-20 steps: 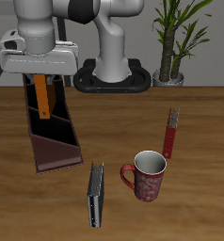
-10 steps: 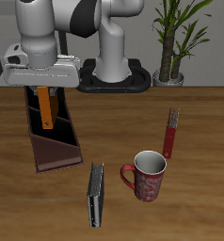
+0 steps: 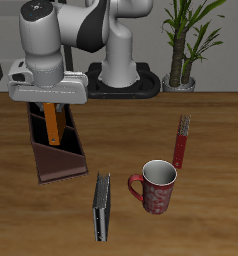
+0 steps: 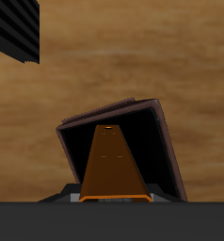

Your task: Place the orange book into the right desk caddy's left compartment and place the red mug into the right desk caddy's right compartment

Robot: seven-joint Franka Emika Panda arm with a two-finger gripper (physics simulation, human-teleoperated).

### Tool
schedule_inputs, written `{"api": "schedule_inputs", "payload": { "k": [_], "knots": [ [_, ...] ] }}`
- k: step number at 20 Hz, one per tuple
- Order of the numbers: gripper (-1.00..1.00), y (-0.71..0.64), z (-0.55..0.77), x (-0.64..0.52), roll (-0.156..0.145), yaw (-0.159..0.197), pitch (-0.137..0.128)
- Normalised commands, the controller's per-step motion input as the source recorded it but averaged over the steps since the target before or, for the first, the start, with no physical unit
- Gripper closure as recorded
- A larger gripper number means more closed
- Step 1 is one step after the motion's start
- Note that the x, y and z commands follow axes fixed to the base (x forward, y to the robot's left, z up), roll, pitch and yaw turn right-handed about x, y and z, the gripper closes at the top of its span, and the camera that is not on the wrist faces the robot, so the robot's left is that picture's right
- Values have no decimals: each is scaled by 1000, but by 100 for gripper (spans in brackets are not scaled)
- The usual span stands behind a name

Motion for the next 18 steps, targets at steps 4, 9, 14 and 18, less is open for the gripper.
{"api": "schedule_inputs", "payload": {
  "k": [4,9,14,18],
  "knots": [
    [100,-3,-151,36,-8,0,25],
    [100,-99,-126,73,-31,1,13],
    [100,-48,-89,51,-9,-14,13],
    [-100,-124,-180,70,-39,-14,35]
  ]
}}
